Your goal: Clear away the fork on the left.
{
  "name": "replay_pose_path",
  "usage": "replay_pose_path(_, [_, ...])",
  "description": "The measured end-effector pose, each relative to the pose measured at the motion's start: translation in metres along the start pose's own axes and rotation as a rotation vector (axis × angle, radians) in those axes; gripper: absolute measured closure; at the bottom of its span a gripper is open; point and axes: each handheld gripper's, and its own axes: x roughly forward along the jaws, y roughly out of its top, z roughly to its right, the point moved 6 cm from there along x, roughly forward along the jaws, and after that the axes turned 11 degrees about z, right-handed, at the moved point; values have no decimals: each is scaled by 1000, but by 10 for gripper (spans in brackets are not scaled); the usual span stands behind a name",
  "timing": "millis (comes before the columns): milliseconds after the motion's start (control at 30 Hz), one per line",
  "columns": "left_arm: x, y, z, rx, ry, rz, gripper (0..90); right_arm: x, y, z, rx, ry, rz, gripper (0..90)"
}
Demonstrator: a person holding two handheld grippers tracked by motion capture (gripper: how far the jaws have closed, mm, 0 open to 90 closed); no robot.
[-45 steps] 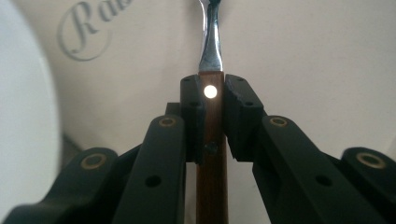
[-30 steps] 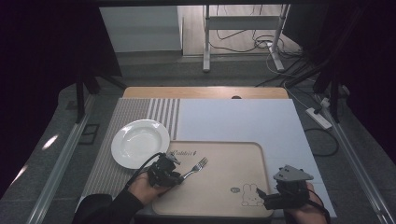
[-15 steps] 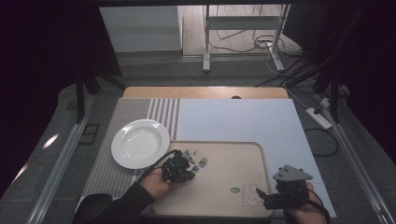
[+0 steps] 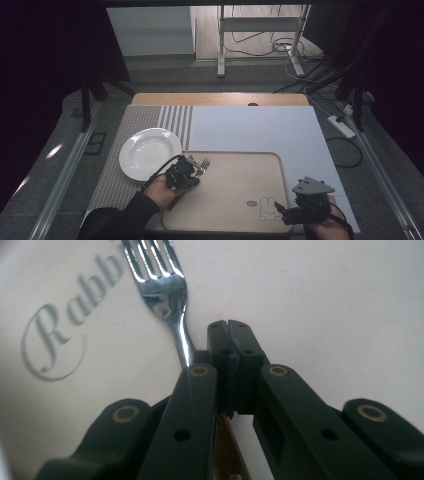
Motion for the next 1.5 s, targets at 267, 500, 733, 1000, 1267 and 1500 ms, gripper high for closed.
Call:
replay_pose_path(267, [-5, -6, -15, -44, 21, 5, 889, 0, 0, 0, 0, 0, 1, 0])
replay_pose_path(500, [-9, -9, -23, -66, 28, 3, 889, 0, 0, 0, 0, 1, 1, 0])
replay_pose_path(733, [-12, -13, -29, -72, 35, -6, 888, 0, 0, 0, 0, 1, 0, 0])
replay_pose_path(1000, [-15, -17, -36, -96, 41, -3, 887, 0, 0, 0, 1, 2, 0, 0])
replay_pose_path(1267, [-19, -15, -34, -92, 30, 20, 833, 0, 0, 0, 1, 2, 0, 0])
replay_pose_path(1500, [-30, -8, -30, -61, 23, 112, 606, 0, 0, 0, 1, 2, 0, 0])
